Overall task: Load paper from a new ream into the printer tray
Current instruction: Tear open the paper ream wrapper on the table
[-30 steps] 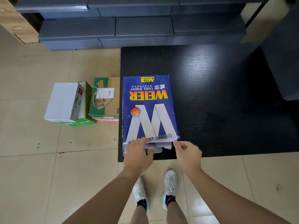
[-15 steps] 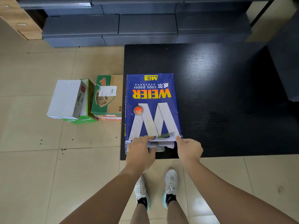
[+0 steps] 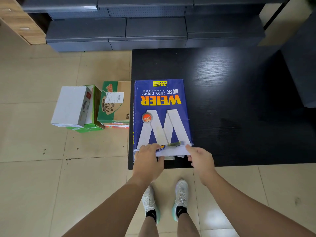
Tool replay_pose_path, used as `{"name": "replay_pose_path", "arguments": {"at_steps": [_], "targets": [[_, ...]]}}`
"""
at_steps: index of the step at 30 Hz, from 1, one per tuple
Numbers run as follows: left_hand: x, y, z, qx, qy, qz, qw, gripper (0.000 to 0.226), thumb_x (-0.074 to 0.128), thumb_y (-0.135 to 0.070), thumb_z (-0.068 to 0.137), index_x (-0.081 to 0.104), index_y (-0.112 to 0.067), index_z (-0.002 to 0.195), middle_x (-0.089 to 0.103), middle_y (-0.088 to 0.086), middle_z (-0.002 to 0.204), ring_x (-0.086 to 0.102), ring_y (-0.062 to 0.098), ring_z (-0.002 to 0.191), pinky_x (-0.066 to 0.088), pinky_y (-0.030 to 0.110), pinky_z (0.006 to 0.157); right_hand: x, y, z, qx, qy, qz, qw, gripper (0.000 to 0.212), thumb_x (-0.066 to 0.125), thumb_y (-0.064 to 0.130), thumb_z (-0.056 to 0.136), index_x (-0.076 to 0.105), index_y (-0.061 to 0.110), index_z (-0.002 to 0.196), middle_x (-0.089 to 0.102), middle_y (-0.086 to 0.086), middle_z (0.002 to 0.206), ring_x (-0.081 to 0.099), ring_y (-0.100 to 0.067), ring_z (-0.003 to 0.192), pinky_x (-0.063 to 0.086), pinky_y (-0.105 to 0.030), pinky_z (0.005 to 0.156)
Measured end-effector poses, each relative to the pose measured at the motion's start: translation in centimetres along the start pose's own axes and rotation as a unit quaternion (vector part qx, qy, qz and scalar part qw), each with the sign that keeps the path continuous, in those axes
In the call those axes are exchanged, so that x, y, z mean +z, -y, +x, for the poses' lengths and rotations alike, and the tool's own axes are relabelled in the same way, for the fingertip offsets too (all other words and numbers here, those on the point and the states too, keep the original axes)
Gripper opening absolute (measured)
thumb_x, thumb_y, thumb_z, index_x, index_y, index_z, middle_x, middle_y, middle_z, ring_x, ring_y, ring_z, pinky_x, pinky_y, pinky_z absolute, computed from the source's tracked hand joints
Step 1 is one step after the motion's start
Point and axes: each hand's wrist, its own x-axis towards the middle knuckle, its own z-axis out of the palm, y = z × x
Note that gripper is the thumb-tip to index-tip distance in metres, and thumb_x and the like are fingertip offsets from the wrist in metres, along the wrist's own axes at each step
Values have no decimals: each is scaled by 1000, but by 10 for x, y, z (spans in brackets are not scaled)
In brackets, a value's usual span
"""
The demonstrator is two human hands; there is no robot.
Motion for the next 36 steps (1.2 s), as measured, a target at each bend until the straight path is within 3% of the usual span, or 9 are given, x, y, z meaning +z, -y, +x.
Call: {"name": "replay_pose_path", "arguments": {"at_steps": [9,13,15,18,21,24,30,33,36], "targets": [[-3,12,-25,-55,14,-28,998,30,58,-28,89,62,-24,118,68,-2,104,56,22,109,43,39,94,-8,-19,-7,-10,15,-37,999,13,67,23,86,71,13,78,73,-4,70,66,-14,67,58,-45,82],[-9,27,-45,-106,-21,6,994,30,60,-34,90,57,-23,118,60,-2,113,54,21,110,41,38,95,-15,-29,-17,1,41,-18,999,13,67,22,90,70,11,83,75,-12,90,69,-17,72,58,-43,83],[-11,37,-48,-148,-51,-31,987,34,63,-36,88,53,-16,113,55,3,110,54,27,104,46,44,91,-15,-26,-15,13,60,29,998,8,68,23,90,68,18,85,74,-7,96,70,-23,80,58,-44,86],[-14,46,-40,-237,-54,-180,953,41,70,-38,83,50,-8,101,58,8,98,58,28,85,52,41,75,-11,-19,-9,28,70,64,995,13,72,28,87,71,15,87,74,-5,94,69,-25,81,59,-42,83],[-11,51,-32,-296,-12,-276,914,40,69,-40,84,47,-7,77,50,0,68,47,18,58,37,27,51,-2,-15,-6,6,64,36,997,15,71,25,89,72,11,85,75,-8,94,69,-23,80,61,-37,73],[0,58,-29,-320,14,-350,880,35,68,-40,84,55,-9,74,55,4,65,50,21,56,41,27,55,0,-16,-5,-13,46,7,999,12,68,19,90,71,8,88,74,-10,95,68,-21,73,62,-39,75],[10,66,-48,-335,45,-433,836,16,67,-14,90,60,-2,81,61,12,72,53,22,54,47,34,60,-11,-43,-11,19,71,27,997,13,67,14,90,68,1,88,75,-17,99,67,-27,77,61,-42,72],[10,70,-50,-350,58,-457,815,20,73,-19,87,65,-2,90,66,13,81,58,26,63,49,37,66,-16,-52,-8,46,113,64,990,19,67,17,90,67,0,98,74,-17,104,70,-31,87,58,-40,68],[11,74,-35,-351,49,-475,806,27,77,-28,82,69,-5,93,72,12,94,64,30,76,51,36,65,-15,-49,7,45,137,62,988,32,73,28,84,70,0,100,76,-15,104,73,-34,96,61,-48,81]]}}
